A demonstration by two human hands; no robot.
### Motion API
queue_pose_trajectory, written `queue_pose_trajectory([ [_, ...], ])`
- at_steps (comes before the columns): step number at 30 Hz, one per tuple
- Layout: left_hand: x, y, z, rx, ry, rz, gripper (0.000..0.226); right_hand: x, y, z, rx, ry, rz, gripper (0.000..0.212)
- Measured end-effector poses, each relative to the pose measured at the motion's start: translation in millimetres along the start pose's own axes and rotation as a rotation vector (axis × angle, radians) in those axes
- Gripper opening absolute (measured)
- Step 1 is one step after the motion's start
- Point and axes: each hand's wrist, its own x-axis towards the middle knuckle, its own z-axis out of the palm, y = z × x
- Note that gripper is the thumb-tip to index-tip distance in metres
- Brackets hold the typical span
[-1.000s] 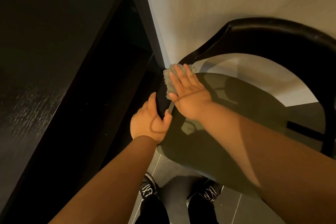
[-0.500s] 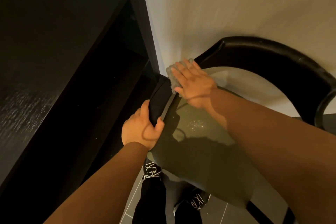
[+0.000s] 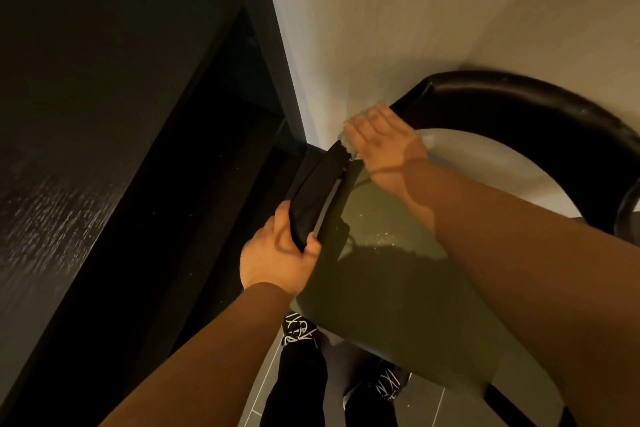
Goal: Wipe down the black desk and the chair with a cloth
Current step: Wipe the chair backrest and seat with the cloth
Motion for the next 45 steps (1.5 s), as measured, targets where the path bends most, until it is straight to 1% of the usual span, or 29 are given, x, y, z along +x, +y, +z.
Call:
queue_pose_trajectory([
  [1,0.6,0.1,-0.2,-0.002,0.000,0.003,0.073,-0.9,9.1,-5.8,-0.027,-0.027,0.006,0.063],
  [3,0.5,-1.5,-0.1,-0.003,0.005,0.006,0.072,-3.3,26.5,-19.5,-0.168,-0.079,0.020,0.067],
  [5,-0.5,-1.6,-0.8,-0.012,0.007,0.006,0.072,-8.3,41.9,-26.5,-0.243,-0.078,0.068,0.062],
  [7,-1.0,-1.4,0.2,-0.019,0.014,0.004,0.072,-8.2,47.0,-27.7,-0.251,-0.056,0.108,0.056],
  [9,-0.1,-1.9,1.9,-0.022,0.018,0.004,0.070,-1.4,39.1,-24.6,-0.257,-0.079,0.091,0.056],
  [11,0.6,-2.6,2.3,-0.029,0.020,-0.005,0.069,9.1,27.4,-20.0,-0.221,-0.094,0.010,0.055],
  [13,-0.2,-3.4,3.1,-0.031,0.023,-0.003,0.068,15.2,21.1,-14.0,-0.163,-0.055,-0.072,0.049],
  [15,0.5,-3.8,3.4,-0.026,0.020,-0.003,0.068,13.9,28.7,-15.5,-0.145,-0.009,-0.105,0.043],
  [19,1.2,-3.0,3.3,-0.029,0.010,-0.007,0.069,-3.5,64.9,-34.6,-0.233,0.045,-0.020,0.032],
  [21,0.7,-3.8,2.8,-0.040,0.018,-0.004,0.069,-10.2,84.3,-33.1,-0.173,0.088,0.060,0.030],
  [23,0.1,-4.1,3.2,-0.045,0.019,0.003,0.069,-15.1,99.5,-28.5,-0.100,0.128,0.133,0.033],
  [27,0.2,-4.2,3.3,-0.040,0.018,0.018,0.067,-22.2,96.7,-18.3,0.015,0.225,0.180,0.040],
  [30,-0.3,-3.9,4.4,-0.008,0.028,0.023,0.068,-23.0,87.1,-15.8,0.120,0.278,0.194,0.044],
  [34,-0.2,-2.2,6.9,0.045,0.033,0.032,0.072,-31.3,99.5,-8.4,0.198,0.349,0.133,0.051],
  [36,1.2,-2.8,7.2,0.053,0.044,0.048,0.077,-40.7,113.2,-3.0,0.268,0.362,0.187,0.058],
  [38,0.9,-5.1,9.7,0.074,0.051,0.112,0.081,-49.3,122.4,3.5,0.306,0.348,0.285,0.062],
  [40,2.2,-6.2,10.8,0.114,0.030,0.238,0.081,-49.6,118.3,7.0,0.291,0.340,0.332,0.063],
  [42,13.7,1.7,8.0,0.141,0.028,0.334,0.087,-43.0,106.6,5.7,0.289,0.345,0.379,0.061],
  [43,24.7,11.6,5.2,0.148,0.050,0.360,0.088,-39.5,100.2,5.5,0.294,0.353,0.402,0.061],
  [45,57.2,38.5,1.4,0.157,0.061,0.358,0.085,-33.1,89.5,9.8,0.305,0.387,0.397,0.063],
])
